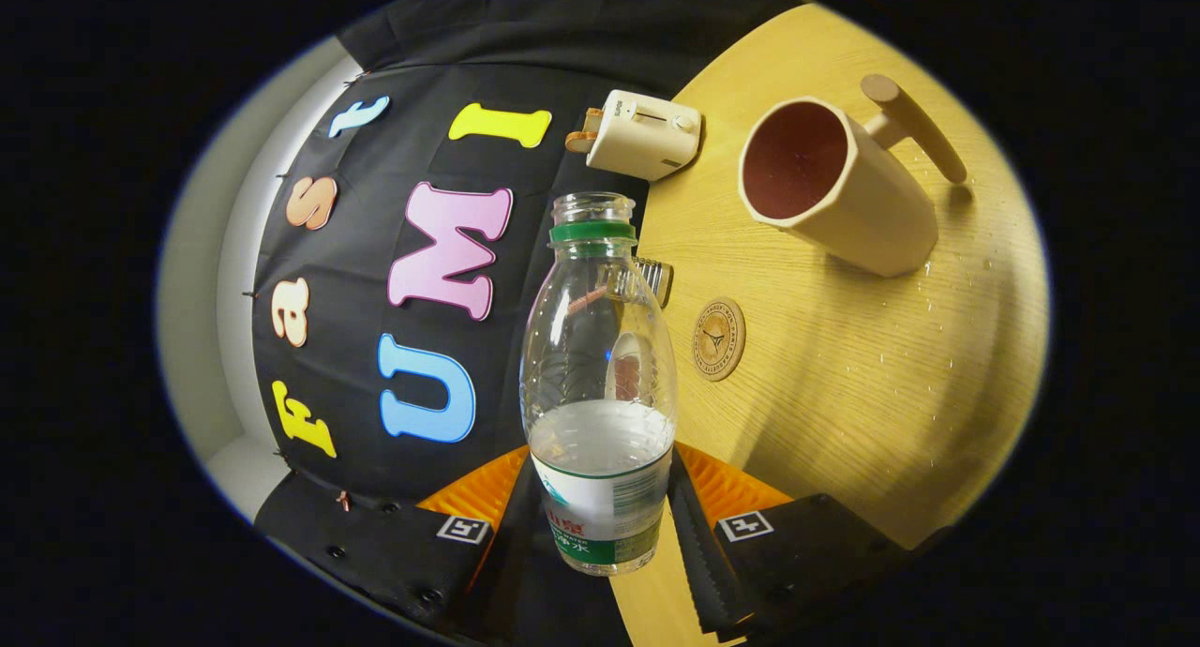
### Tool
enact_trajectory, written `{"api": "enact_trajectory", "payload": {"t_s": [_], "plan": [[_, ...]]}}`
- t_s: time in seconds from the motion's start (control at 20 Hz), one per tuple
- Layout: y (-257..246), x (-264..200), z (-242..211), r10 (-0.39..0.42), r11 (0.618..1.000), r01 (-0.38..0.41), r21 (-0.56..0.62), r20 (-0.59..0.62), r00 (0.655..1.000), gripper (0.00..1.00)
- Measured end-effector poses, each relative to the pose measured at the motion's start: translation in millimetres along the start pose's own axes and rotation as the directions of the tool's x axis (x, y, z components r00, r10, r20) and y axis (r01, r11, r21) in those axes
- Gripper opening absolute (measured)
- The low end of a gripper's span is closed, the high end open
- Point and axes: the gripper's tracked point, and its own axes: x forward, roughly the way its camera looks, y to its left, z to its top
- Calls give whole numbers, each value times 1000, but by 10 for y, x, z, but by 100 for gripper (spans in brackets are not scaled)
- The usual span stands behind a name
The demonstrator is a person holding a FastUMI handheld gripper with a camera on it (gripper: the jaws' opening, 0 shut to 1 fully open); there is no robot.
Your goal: Take the bottle from table, then pour the juice into the cup, finally place the bottle on the coaster
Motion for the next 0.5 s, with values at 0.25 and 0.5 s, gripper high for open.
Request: {"api": "enact_trajectory", "payload": {"t_s": [0.25, 0.5], "plan": [[-72, 33, 20, -11, 997, 9, 73, 17, 1000, 73], [-101, 83, 85, -15, 993, 11, 120, 30, 999, 73]]}}
